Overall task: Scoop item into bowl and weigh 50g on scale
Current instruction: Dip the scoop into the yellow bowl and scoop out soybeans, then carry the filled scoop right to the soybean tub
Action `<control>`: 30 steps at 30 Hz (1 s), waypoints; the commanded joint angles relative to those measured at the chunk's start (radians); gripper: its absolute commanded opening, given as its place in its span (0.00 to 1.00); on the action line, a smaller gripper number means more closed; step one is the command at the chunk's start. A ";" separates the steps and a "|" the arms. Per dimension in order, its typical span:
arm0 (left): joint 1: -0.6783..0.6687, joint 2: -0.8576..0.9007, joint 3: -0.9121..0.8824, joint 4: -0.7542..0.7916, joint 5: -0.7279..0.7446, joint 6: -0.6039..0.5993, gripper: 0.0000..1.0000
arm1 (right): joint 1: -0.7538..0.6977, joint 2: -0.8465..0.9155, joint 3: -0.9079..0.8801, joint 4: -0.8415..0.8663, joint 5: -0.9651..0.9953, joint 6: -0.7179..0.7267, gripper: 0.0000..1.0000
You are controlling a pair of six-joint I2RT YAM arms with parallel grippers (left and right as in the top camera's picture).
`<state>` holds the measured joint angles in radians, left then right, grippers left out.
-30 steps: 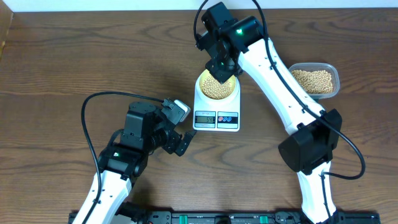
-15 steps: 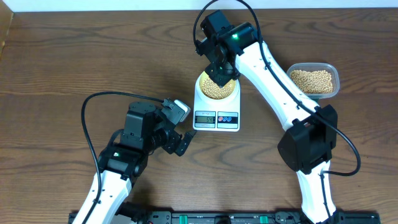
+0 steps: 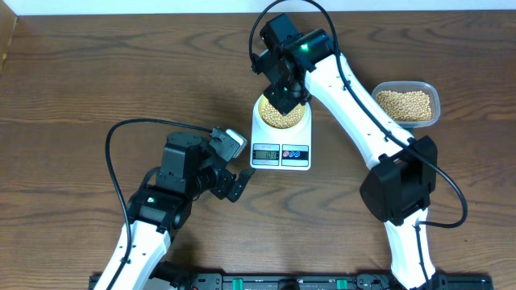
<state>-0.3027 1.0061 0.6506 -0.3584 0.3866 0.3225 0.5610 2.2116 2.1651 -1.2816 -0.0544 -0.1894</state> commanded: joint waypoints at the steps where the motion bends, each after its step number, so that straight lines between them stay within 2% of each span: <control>1: 0.004 0.001 0.003 0.001 -0.006 0.014 0.98 | 0.020 0.007 -0.008 -0.020 -0.027 -0.010 0.01; 10: 0.004 0.001 0.003 0.001 -0.006 0.014 0.97 | 0.029 0.007 -0.008 -0.035 -0.084 0.006 0.01; 17: 0.004 0.001 0.003 0.001 -0.006 0.014 0.98 | -0.026 0.006 -0.007 -0.047 -0.167 0.032 0.01; 22: 0.004 0.001 0.003 0.001 -0.005 0.014 0.97 | -0.080 0.006 -0.007 -0.046 -0.289 0.032 0.01; 30: 0.004 0.001 0.003 0.001 -0.006 0.014 0.98 | -0.175 0.006 -0.006 -0.046 -0.589 -0.011 0.01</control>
<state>-0.3027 1.0061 0.6506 -0.3584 0.3866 0.3225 0.4149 2.2116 2.1643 -1.3266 -0.4683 -0.1745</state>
